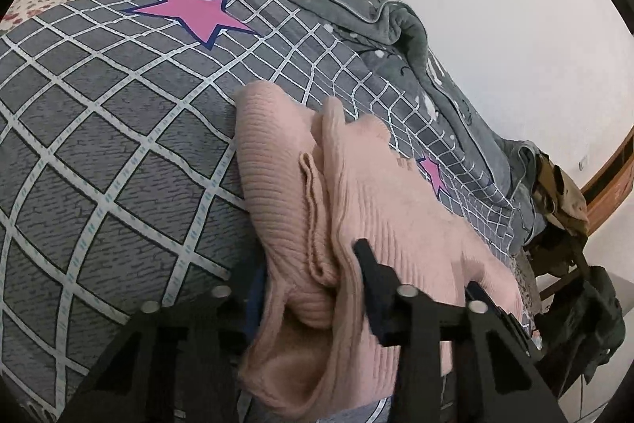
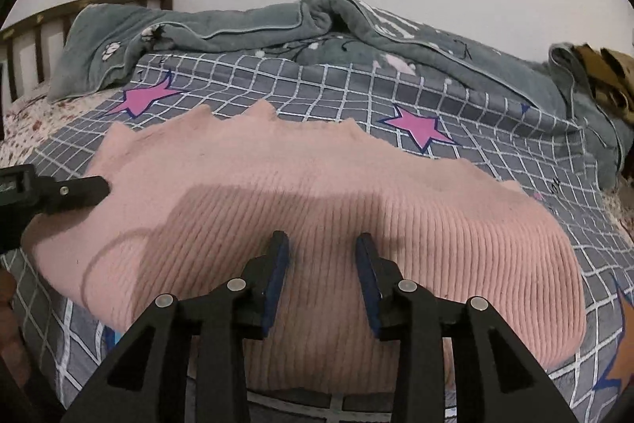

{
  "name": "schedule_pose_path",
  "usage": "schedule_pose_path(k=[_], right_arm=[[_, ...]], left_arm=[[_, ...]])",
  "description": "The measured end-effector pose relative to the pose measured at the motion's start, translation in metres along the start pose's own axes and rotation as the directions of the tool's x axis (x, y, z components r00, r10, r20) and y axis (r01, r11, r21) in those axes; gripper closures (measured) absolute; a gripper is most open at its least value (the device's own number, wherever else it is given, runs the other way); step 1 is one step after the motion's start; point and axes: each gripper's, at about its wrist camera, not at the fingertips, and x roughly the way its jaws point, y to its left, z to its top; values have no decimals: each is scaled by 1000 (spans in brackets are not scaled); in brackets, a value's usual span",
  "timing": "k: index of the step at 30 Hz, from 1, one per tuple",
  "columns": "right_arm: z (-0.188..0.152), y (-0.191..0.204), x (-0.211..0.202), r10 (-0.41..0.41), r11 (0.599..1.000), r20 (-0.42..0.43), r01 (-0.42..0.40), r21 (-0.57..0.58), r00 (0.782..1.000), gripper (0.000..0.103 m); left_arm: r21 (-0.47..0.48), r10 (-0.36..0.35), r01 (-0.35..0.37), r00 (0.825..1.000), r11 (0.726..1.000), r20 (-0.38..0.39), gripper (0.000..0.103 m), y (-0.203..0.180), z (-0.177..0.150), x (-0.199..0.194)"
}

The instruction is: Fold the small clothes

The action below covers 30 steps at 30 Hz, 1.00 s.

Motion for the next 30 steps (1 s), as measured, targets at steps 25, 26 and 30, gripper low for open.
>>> schedule_pose_path(k=[25,26,30], right_arm=[[0,-129,-71,37,969,142,-70,238,989,56],[0,-140,-74,30,963,145,-67,262,989,56],[-6,-175,-88,-6,948,158,-45,315,987,56]], left_arm=[[185,218,-232,971,955,95,81,-134,22,-26],[200,220,-237,970,951,102,81,-145,21,-26],[247,183,-195,980,949,73,82,-198,18,-19]])
